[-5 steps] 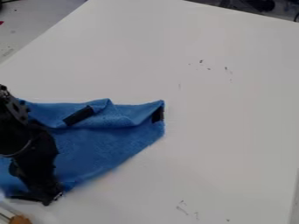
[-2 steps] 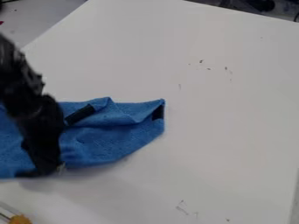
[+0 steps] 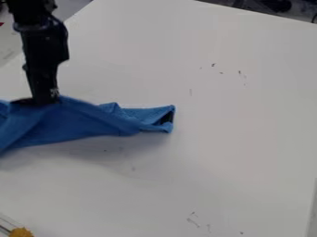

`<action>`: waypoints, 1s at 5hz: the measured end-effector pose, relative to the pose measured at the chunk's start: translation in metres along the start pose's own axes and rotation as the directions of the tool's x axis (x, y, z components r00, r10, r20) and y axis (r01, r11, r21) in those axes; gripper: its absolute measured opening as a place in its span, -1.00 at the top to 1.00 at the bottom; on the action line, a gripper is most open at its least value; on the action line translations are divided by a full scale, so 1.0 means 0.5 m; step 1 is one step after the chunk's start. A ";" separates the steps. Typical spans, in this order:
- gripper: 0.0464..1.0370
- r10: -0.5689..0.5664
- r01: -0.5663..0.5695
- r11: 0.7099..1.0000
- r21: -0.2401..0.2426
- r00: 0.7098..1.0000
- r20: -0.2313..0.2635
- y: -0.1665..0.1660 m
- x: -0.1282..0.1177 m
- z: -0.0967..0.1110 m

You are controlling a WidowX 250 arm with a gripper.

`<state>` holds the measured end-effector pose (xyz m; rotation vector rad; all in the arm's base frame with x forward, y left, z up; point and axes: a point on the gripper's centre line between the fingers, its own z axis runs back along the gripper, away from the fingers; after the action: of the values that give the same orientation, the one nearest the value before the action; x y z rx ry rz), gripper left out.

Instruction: Fold the cloth from bottom right to top left

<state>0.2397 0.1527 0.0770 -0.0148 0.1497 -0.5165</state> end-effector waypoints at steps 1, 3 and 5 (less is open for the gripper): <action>0.93 -0.114 0.113 0.993 -0.023 0.993 -0.010 0.096 0.026 0.011; 0.93 -0.251 0.247 0.965 -0.083 0.967 -0.040 0.213 0.087 -0.016; 0.89 -0.262 0.263 0.965 -0.016 0.964 0.050 0.242 0.137 -0.044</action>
<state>0.3548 0.2245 0.0396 -0.0696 0.1069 -0.7795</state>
